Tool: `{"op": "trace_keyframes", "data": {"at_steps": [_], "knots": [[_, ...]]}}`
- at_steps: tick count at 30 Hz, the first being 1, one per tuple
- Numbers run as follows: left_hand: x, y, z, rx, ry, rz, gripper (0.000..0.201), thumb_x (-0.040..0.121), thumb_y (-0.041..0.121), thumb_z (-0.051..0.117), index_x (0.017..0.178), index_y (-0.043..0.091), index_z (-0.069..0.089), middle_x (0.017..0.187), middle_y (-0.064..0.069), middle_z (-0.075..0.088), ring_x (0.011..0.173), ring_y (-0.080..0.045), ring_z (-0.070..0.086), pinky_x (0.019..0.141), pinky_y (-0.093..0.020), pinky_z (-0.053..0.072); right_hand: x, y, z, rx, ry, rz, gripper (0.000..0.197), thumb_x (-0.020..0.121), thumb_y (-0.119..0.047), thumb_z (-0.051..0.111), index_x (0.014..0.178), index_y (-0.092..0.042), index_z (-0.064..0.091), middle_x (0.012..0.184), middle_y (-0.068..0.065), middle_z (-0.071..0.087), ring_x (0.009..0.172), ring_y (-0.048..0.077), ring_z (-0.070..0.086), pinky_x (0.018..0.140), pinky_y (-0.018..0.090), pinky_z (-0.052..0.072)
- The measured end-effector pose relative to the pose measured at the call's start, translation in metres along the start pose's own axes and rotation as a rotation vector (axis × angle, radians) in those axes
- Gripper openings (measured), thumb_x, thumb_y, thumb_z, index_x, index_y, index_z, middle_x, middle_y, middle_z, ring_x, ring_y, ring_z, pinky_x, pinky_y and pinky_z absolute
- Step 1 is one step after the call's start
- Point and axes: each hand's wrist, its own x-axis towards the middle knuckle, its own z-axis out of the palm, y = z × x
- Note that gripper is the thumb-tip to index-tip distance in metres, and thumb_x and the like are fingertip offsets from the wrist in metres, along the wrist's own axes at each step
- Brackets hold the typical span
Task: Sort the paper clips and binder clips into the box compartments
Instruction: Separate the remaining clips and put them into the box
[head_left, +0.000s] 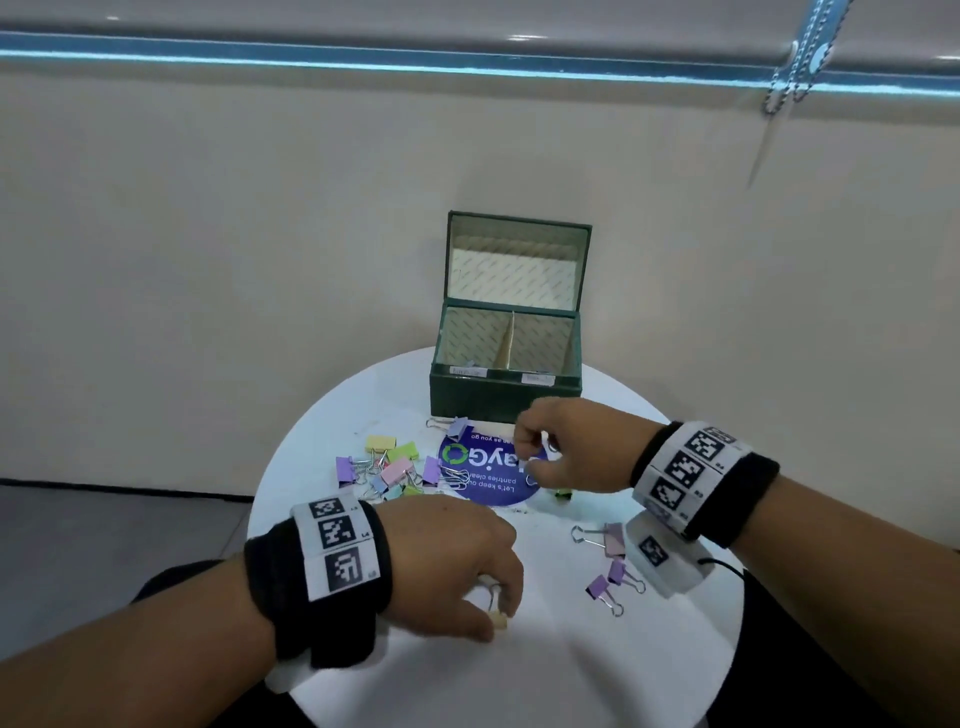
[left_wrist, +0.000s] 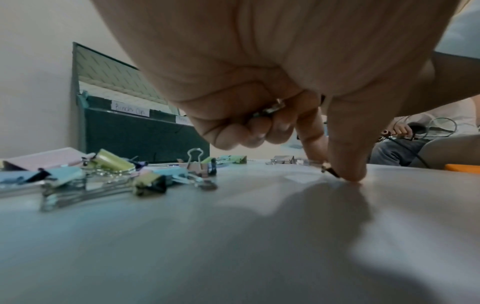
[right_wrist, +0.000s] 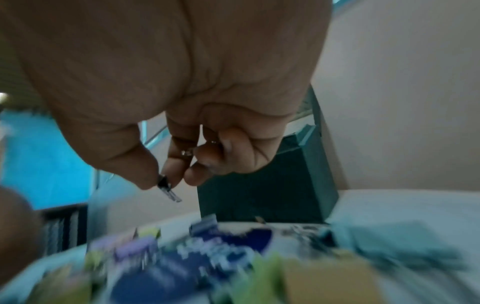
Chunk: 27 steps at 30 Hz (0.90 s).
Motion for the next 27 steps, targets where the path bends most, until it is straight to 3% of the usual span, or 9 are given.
{"op": "trace_keyframes", "data": {"at_steps": [2,6,8,12,15,19,24,25,27], "knots": [[0.000,0.000,-0.002,-0.015,0.055,0.003,0.026,0.086,0.051,0.064,0.107,0.038,0.058,0.100,0.014,0.055,0.096,-0.008,0.052,0.083,-0.037,0.050,0.019,-0.002,-0.014,0.114,0.100,0.011,0.012,0.086,-0.022,0.068,0.081,-0.026,0.058,0.080,-0.012,0.059,0.067,0.003,0.051,0.063,0.016,0.040],[0.002,0.000,-0.003,-0.006,0.132,-0.052,0.023,0.088,0.052,0.062,0.102,0.036,0.055,0.101,0.015,0.055,0.096,-0.007,0.050,0.083,-0.033,0.048,0.064,-0.006,-0.040,0.167,0.313,0.009,0.010,0.086,-0.017,0.067,0.081,-0.022,0.059,0.079,-0.010,0.059,0.068,0.004,0.053,0.066,0.019,0.043],[0.004,-0.001,-0.001,0.013,0.175,-0.093,0.023,0.089,0.051,0.060,0.100,0.032,0.055,0.101,0.013,0.055,0.097,-0.009,0.050,0.083,-0.031,0.046,0.082,-0.007,-0.047,0.152,0.335,0.033,0.004,0.088,-0.016,0.065,0.091,-0.019,0.065,0.085,-0.008,0.062,0.073,0.007,0.056,0.071,0.023,0.048],[0.005,-0.006,-0.002,-0.002,0.219,-0.156,0.019,0.091,0.047,0.057,0.096,0.028,0.055,0.102,0.010,0.056,0.098,-0.014,0.050,0.086,-0.037,0.048,0.096,-0.006,-0.058,0.130,0.343,0.093,0.031,0.090,-0.017,0.063,0.120,-0.022,0.066,0.114,-0.007,0.066,0.103,0.011,0.061,0.091,0.025,0.049],[0.008,-0.008,-0.007,0.018,0.386,-0.258,0.015,0.093,0.044,0.055,0.094,0.028,0.055,0.103,0.009,0.053,0.100,-0.014,0.046,0.089,-0.033,0.044,0.072,0.001,-0.056,0.162,0.419,0.075,0.020,0.092,-0.020,0.064,0.111,-0.025,0.067,0.105,-0.011,0.067,0.094,0.006,0.063,0.087,0.024,0.053],[0.013,-0.026,-0.029,-0.033,0.582,-0.462,0.017,0.096,0.042,0.055,0.091,0.028,0.049,0.097,0.011,0.047,0.095,-0.014,0.044,0.083,-0.030,0.043,0.003,0.023,-0.034,0.078,0.229,0.089,0.007,0.091,-0.024,0.066,0.086,-0.028,0.066,0.078,-0.012,0.066,0.072,0.005,0.063,0.070,0.023,0.054],[0.037,-0.066,-0.075,-0.057,0.746,-0.527,0.017,0.095,0.033,0.058,0.085,0.024,0.048,0.089,0.006,0.050,0.085,-0.018,0.048,0.075,-0.033,0.043,-0.064,0.055,-0.002,0.058,0.036,0.210,0.008,0.081,-0.022,0.067,0.077,-0.029,0.067,0.069,-0.017,0.065,0.067,0.005,0.059,0.067,0.023,0.048],[0.044,-0.074,-0.083,-0.046,0.750,-0.545,0.016,0.095,0.033,0.058,0.087,0.024,0.049,0.091,0.003,0.052,0.085,-0.019,0.049,0.076,-0.033,0.044,-0.071,0.057,0.002,0.082,0.014,0.227,0.002,0.079,-0.029,0.069,0.077,-0.029,0.067,0.069,-0.015,0.065,0.067,0.006,0.060,0.067,0.026,0.049],[0.060,-0.089,-0.095,-0.048,0.711,-0.587,0.014,0.095,0.033,0.061,0.089,0.022,0.052,0.097,-0.001,0.054,0.086,-0.021,0.053,0.077,-0.034,0.045,-0.078,0.058,0.008,0.146,-0.035,0.260,0.026,0.068,-0.052,0.071,0.083,-0.031,0.068,0.075,-0.009,0.067,0.072,0.012,0.062,0.071,0.030,0.052]]}}
